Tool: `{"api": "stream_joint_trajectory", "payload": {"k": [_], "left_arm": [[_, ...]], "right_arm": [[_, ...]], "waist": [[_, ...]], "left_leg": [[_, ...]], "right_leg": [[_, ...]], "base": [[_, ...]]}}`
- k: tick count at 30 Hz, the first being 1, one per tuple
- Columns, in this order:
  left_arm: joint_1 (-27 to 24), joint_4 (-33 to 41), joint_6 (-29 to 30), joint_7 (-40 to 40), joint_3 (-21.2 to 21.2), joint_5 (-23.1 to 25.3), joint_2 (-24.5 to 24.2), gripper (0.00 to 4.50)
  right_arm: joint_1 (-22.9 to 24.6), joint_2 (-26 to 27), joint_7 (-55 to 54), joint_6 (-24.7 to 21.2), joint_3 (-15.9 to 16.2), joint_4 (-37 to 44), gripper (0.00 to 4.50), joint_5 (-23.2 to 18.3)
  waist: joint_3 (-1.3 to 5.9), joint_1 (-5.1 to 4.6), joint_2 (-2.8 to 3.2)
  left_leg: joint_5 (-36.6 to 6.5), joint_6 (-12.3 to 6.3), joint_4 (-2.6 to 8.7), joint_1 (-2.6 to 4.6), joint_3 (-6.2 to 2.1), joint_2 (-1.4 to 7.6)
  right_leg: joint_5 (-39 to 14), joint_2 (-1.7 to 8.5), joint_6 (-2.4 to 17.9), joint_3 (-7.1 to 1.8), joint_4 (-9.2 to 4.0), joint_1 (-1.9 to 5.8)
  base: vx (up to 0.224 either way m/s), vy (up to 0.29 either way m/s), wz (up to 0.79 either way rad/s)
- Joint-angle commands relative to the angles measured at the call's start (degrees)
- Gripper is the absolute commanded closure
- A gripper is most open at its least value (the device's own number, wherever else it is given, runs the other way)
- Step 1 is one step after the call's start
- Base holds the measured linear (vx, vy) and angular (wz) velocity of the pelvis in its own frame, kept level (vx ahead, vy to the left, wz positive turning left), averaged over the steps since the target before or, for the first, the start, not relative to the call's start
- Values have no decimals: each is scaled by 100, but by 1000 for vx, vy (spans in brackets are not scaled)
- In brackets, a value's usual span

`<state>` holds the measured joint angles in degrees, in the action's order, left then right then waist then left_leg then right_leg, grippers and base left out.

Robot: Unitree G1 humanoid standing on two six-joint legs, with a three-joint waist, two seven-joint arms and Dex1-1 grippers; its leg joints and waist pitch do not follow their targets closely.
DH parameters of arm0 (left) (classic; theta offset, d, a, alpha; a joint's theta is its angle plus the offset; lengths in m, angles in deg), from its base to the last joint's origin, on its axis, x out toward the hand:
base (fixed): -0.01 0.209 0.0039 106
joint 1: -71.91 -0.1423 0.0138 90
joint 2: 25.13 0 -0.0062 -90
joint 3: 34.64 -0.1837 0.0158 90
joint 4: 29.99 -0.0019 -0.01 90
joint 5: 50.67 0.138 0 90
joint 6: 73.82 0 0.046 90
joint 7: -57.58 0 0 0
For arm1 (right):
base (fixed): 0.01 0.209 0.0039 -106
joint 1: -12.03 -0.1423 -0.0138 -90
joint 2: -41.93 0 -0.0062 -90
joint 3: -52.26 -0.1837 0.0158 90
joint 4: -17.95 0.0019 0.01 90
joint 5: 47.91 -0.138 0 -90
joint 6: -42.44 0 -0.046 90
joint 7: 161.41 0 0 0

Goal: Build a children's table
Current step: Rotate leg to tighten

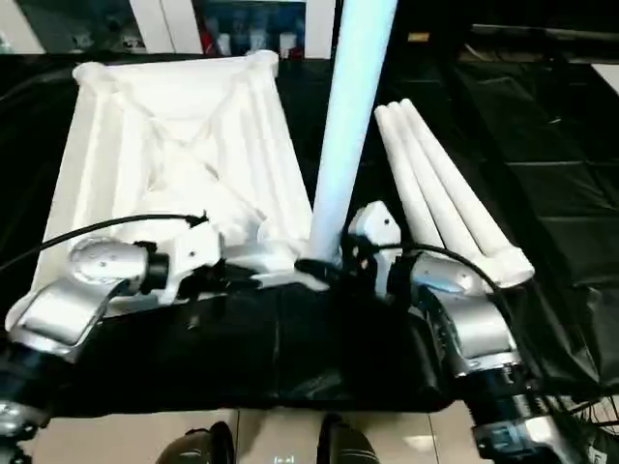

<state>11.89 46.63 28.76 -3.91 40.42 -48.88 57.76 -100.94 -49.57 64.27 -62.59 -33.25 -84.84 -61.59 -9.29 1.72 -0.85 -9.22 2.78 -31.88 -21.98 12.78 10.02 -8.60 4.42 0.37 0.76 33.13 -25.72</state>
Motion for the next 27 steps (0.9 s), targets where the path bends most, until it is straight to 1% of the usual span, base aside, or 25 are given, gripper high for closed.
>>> {"api": "stream_joint_trajectory", "payload": {"k": [1,2,3,4,5,6,7,8,9,10,11,12,13,14,15,16,18,20,21,22,23,24,25,26,27], "left_arm": [[69,-378,208,718,-33,47,377,450],[165,-522,285,928,-31,118,497,450],[224,-612,332,1057,-30,159,571,450],[253,-655,358,1123,-23,174,608,450],[453,-951,519,1578,19,277,853,450],[532,-1068,578,1755,36,315,947,450],[640,-1230,608,1984,51,371,1067,450],[748,-1392,618,2135,58,399,1192,450],[813,-1487,613,2225,55,421,1265,450],[884,-1589,602,2320,50,444,1343,450],[1031,-1794,580,2486,38,484,1500,450],[1031,-1794,580,2486,38,484,1500,450],[1100,-1880,568,2547,35,515,1565,450],[1138,-1927,539,2582,37,550,1598,450],[1170,-1967,509,2613,39,586,1625,450],[1186,-1971,452,2587,26,604,1640,450],[1210,-2002,409,2550,17,595,1677,450],[1216,-2033,311,2472,-22,588,1681,450],[1218,-2043,306,2476,-23,588,1683,450],[1222,-2062,297,2482,-23,589,1686,450],[1214,-2062,280,2462,-22,575,1691,450],[1195,-2093,158,2375,-12,522,1718,450],[1195,-2093,158,2375,-12,522,1718,450],[1178,-2087,117,2311,-8,490,1724,450],[1163,-2105,-49,2223,-6,474,1732,450]], "right_arm": [[99,359,-783,-299,21,-349,187,140],[78,558,-1161,-319,-39,-425,187,201],[64,681,-1401,-327,-73,-473,187,245],[50,733,-1508,-331,-90,-501,187,264],[-57,1097,-2233,-383,-245,-713,187,342],[-104,1241,-2511,-411,-321,-803,187,354],[-184,1412,-2835,-392,-420,-951,187,350],[-275,1580,-3124,-354,-521,-1112,188,326],[-332,1674,-3289,-313,-582,-1210,188,306],[-391,1768,-3455,-268,-640,-1312,188,288],[-495,1914,-3704,-152,-687,-1483,188,312],[-495,1914,-3704,-152,-687,-1483,188,312],[-524,1958,-3765,-90,-677,-1532,188,368],[-535,1988,-3810,-77,-685,-1549,188,414],[-544,2017,-3856,-71,-697,-1561,188,456],[-549,1989,-3895,-14,-668,-1578,188,553],[-561,1977,-3871,104,-679,-1589,188,587],[-561,1994,-3755,178,-718,-1521,188,510],[-561,1996,-3742,194,-725,-1501,153,499],[-560,1998,-3716,223,-737,-1464,132,479],[-544,1978,-3694,223,-726,-1375,118,483],[-488,1897,-3692,212,-680,-1052,118,526],[-488,1897,-3692,212,-680,-1052,108,526],[-448,1828,-3762,191,-643,-892,108,614],[-338,1677,-3858,153,-577,-555,108,745]], "waist": [[302,-13,-75],[299,-19,-78],[300,-11,-68],[301,-6,-64],[280,-26,-63],[285,-15,-62],[290,-17,-70],[291,-12,-38],[285,-11,-49],[292,-13,-54],[281,-8,-39],[270,0,-37],[284,0,-37],[286,2,-24],[288,-6,-22],[314,-4,-5],[321,3,-4],[320,7,4],[324,14,-5],[336,22,36],[353,22,51],[364,31,33],[360,36,22],[397,27,23],[421,19,29]], "left_leg": [[-1496,-357,377,119,-183,279],[-1520,-318,381,114,-185,273],[-1630,-231,393,139,-196,262],[-1631,-221,400,129,-209,261],[-1696,-212,405,123,-184,252],[-1841,-167,410,155,-210,240],[-1831,-162,411,151,-212,239],[-1832,-144,421,146,-219,241],[-1961,-130,418,172,-215,231],[-1980,-130,415,176,-212,227],[-2046,-117,428,186,-217,232],[-2174,-99,432,222,-222,232],[-2185,-98,438,216,-227,237],[-2188,-98,446,210,-232,243],[-2186,-98,479,187,-245,252],[-2116,-95,490,169,-251,256],[-2089,-111,485,168,-231,258],[-2097,-146,482,160,-224,248],[-2060,-201,481,144,-224,248],[-2062,-201,480,151,-229,250],[-2082,-196,475,158,-227,250],[-2076,-204,475,154,-222,251],[-2078,-219,475,136,-219,244],[-1943,-233,480,93,-241,247],[-1778,-251,476,64,-246,249]], "right_leg": [[-2368,311,1042,-189,-441,254],[-2449,312,994,-193,-446,246],[-2683,317,866,-193,-483,218],[-2705,320,832,-190,-481,229],[-2784,306,768,-202,-509,189],[-3065,318,686,-186,-538,178],[-3093,322,649,-188,-541,187],[-3078,323,617,-192,-547,169],[-3153,302,558,-182,-571,144],[-3157,309,544,-185,-574,143],[-3194,305,510,-180,-590,123],[-3259,300,476,-172,-613,103],[-3220,305,472,-168,-607,123],[-3176,311,472,-169,-608,128],[-3000,307,498,-155,-596,160],[-2821,310,530,-153,-579,187],[-2554,304,601,-165,-563,180],[-2504,310,637,-170,-564,192],[-2528,326,654,-173,-560,205],[-2547,331,666,-172,-558,207],[-2597,332,673,-170,-571,208],[-2619,329,661,-168,-585,215],[-2627,323,636,-168,-582,220],[-2546,344,646,-163,-551,268],[-2382,341,686,-153,-523,296]], "base": [[0,0,0],[0,0,0],[0,0,0],[0,0,0],[0,0,0],[0,0,0],[0,0,0],[0,0,0],[0,0,0],[0,0,0],[0,0,0],[0,0,0],[0,0,0],[0,0,0],[0,0,0],[0,0,0],[0,0,0],[0,0,0],[0,0,0],[0,0,0],[0,0,0],[0,0,0],[0,0,0],[0,0,0],[0,0,0]]}}
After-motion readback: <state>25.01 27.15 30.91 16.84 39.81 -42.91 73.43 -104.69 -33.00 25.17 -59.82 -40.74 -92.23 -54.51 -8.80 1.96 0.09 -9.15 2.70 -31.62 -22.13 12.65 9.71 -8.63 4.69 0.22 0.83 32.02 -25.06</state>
